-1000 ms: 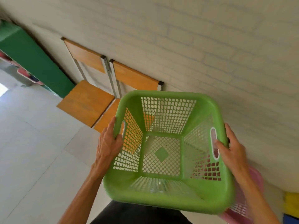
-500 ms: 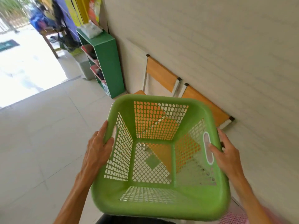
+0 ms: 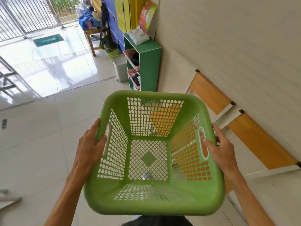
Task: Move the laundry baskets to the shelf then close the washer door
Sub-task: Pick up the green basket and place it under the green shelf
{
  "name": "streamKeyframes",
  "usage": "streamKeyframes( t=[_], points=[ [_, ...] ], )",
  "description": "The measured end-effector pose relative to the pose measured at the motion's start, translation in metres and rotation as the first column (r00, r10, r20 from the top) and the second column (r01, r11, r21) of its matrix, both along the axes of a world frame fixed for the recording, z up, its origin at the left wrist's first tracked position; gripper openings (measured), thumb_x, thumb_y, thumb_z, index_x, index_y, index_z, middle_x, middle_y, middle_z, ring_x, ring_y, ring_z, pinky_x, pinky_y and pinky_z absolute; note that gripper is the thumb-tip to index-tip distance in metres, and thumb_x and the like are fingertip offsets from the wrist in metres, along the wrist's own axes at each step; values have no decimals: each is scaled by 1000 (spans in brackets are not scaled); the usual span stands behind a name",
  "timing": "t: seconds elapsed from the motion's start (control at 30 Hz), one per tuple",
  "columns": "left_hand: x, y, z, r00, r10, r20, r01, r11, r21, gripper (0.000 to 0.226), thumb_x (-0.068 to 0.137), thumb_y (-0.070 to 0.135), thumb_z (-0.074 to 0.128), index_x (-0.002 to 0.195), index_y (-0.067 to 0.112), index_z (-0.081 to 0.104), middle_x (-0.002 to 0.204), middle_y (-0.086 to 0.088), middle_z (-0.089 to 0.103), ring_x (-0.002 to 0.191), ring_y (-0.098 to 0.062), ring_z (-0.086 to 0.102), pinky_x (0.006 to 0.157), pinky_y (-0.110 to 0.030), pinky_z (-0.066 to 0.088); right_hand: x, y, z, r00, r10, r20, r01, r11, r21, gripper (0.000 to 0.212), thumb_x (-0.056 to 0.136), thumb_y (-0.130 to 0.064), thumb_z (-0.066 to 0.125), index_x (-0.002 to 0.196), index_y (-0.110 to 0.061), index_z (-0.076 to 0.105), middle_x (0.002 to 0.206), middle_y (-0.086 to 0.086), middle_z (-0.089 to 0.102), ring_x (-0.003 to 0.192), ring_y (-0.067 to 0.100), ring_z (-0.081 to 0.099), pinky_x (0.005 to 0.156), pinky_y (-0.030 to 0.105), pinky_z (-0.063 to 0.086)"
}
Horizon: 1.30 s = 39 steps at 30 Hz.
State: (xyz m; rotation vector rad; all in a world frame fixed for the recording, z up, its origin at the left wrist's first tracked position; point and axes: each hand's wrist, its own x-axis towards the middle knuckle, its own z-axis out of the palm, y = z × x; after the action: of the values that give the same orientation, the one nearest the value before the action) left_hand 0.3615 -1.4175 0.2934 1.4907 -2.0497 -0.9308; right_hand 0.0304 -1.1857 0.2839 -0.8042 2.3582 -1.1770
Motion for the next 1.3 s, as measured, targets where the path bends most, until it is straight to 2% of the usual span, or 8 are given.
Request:
streamKeyframes(
  t=[0.1, 0.33, 0.43, 0.63, 0.73, 1.0, 1.13, 1.3],
  points=[
    [-2, -51, -1, 1000, 18, -2, -18, 1000, 11, 62, 98, 26, 56, 151, 41, 29, 130, -8, 59, 90, -25, 69, 74, -51, 60, -8, -59, -4, 1000, 6, 6, -6, 1000, -15, 68, 90, -23, 68, 150, -36, 39, 104, -7, 67, 85, 1, 65, 67, 19, 52],
    [-37, -190, 9, 998, 53, -25, -53, 998, 24, 62, 97, 22, 59, 151, 38, 32, 132, -8, 60, 86, -28, 71, 73, -55, 60, -46, -206, -4, 1000, 30, 3, -30, 1000, -8, 66, 91, -22, 67, 149, -36, 39, 99, -9, 69, 77, -2, 65, 58, 10, 49],
    [-57, -242, 12, 998, 46, -32, -45, 999, 18, 64, 96, 19, 60, 151, 35, 33, 135, -10, 59, 90, -30, 71, 74, -56, 60, -65, -257, -1, 999, 46, 9, -46, 999, -10, 65, 92, -22, 66, 149, -35, 39, 96, -12, 68, 70, -2, 68, 52, 9, 51],
    [-90, -333, 12, 1000, 29, -12, -29, 999, 27, 66, 95, 14, 62, 152, 30, 35, 133, -16, 61, 97, -36, 69, 82, -59, 57, -90, -336, 0, 1000, 3, 1, -3, 1000, -6, 67, 90, -24, 67, 149, -39, 38, 92, -13, 70, 75, 6, 70, 63, 18, 58],
    [-108, -382, 9, 1000, -25, 9, 24, 999, 34, 66, 95, 15, 62, 153, 30, 34, 136, -16, 59, 97, -35, 69, 81, -58, 58, -97, -370, -3, 999, -40, 20, 40, 999, -4, 68, 91, -22, 67, 150, -36, 37, 94, -16, 69, 76, -1, 68, 58, 10, 53],
    [-157, -535, 0, 970, -243, 24, 241, 968, 77, 65, 94, 17, 64, 152, 31, 36, 134, -15, 60, 98, -33, 69, 86, -57, 57, -77, -454, -14, 962, -270, 45, 269, 963, 27, 65, 91, -23, 67, 147, -40, 39, 92, -9, 70, 71, 10, 71, 53, 19, 56],
    [-179, -609, 7, 914, -400, 69, 395, 916, 67, 66, 93, 17, 65, 151, 28, 38, 128, -14, 64, 92, -28, 68, 86, -49, 56, -47, -491, -16, 906, -420, 62, 419, 908, 25, 63, 91, -27, 67, 143, -48, 39, 92, -8, 70, 69, 14, 72, 56, 38, 61],
    [-225, -677, 10, 799, -584, 139, 587, 809, 24, 68, 90, 17, 68, 151, 28, 40, 127, -14, 66, 90, -20, 64, 90, -46, 52, -9, -527, -23, 808, -584, 82, 588, 808, -34, 59, 91, -16, 67, 136, -47, 42, 93, -16, 64, 70, 6, 67, 54, 32, 60]
  ],
)
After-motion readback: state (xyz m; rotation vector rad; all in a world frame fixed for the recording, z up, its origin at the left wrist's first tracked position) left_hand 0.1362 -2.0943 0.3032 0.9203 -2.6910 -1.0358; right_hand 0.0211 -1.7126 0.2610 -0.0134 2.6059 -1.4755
